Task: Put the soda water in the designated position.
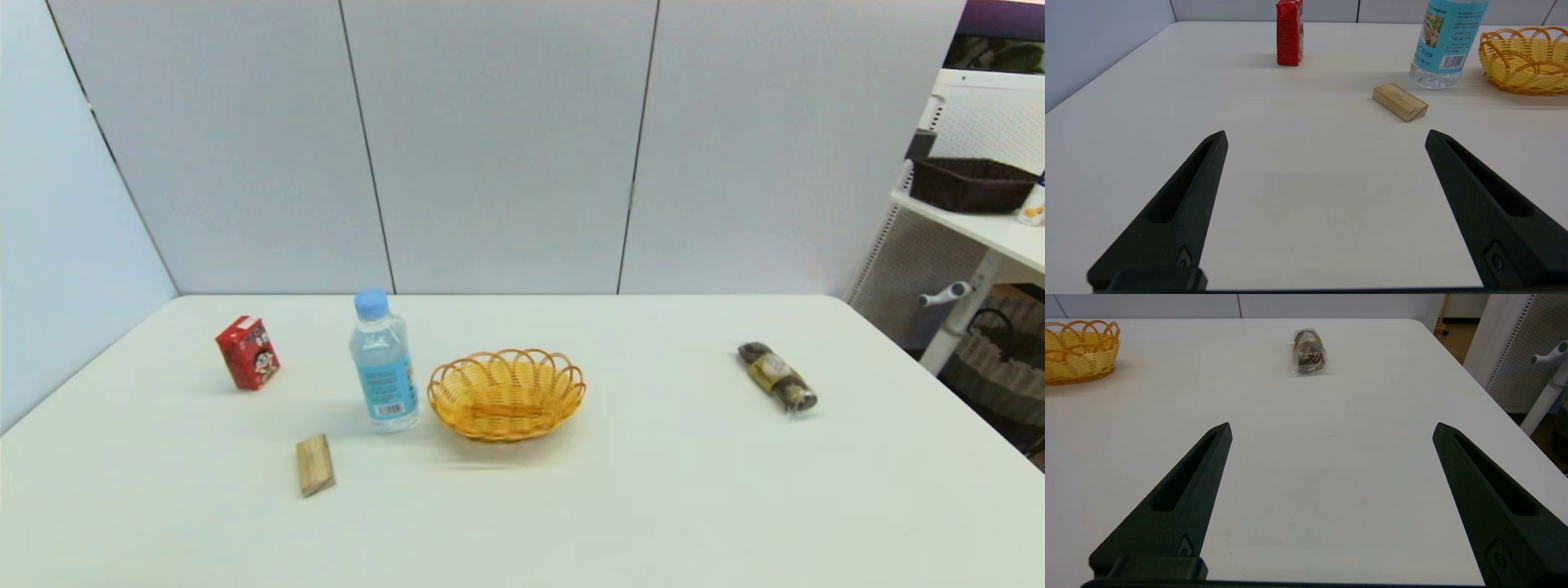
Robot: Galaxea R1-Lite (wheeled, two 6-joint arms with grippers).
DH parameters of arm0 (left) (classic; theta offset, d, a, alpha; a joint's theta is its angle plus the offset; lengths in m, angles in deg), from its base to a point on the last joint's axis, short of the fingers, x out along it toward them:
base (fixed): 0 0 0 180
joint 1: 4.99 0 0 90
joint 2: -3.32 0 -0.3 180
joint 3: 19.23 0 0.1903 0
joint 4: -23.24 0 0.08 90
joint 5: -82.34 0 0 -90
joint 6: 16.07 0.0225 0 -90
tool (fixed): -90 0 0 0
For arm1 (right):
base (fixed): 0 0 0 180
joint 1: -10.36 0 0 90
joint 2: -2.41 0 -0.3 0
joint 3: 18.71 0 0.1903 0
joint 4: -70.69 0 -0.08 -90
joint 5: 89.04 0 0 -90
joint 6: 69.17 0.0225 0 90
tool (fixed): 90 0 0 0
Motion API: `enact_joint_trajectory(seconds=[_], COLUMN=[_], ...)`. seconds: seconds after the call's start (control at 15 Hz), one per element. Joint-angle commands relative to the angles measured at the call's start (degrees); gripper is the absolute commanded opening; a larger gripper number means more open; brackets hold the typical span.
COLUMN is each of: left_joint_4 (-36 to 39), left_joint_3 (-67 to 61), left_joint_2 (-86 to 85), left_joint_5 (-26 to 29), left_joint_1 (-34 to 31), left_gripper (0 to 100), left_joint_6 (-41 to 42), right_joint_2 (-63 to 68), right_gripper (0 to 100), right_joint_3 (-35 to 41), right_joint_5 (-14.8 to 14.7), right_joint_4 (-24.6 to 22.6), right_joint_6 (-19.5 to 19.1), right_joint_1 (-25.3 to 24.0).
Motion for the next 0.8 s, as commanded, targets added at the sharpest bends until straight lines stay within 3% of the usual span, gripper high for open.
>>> enact_joint_trajectory(seconds=[0.07, 0.53, 0.8], left_joint_4=[0.1, -0.1, -0.5], left_joint_3=[0.0, 0.0, 0.0], left_joint_2=[0.0, 0.0, 0.0], left_joint_5=[0.1, -0.2, -2.6], left_joint_1=[0.0, 0.0, 0.0], left_gripper=[100, 100, 100], left_joint_6=[0.0, -3.1, -12.6], right_joint_2=[-0.1, 0.1, 0.1], right_gripper=[100, 100, 100], right_joint_3=[0.0, 0.0, 0.0], right_joint_5=[0.0, 0.0, 0.0], right_joint_4=[0.0, 0.0, 0.0], right_joint_6=[0.0, 0.0, 0.0], right_joint_1=[0.0, 0.0, 0.0])
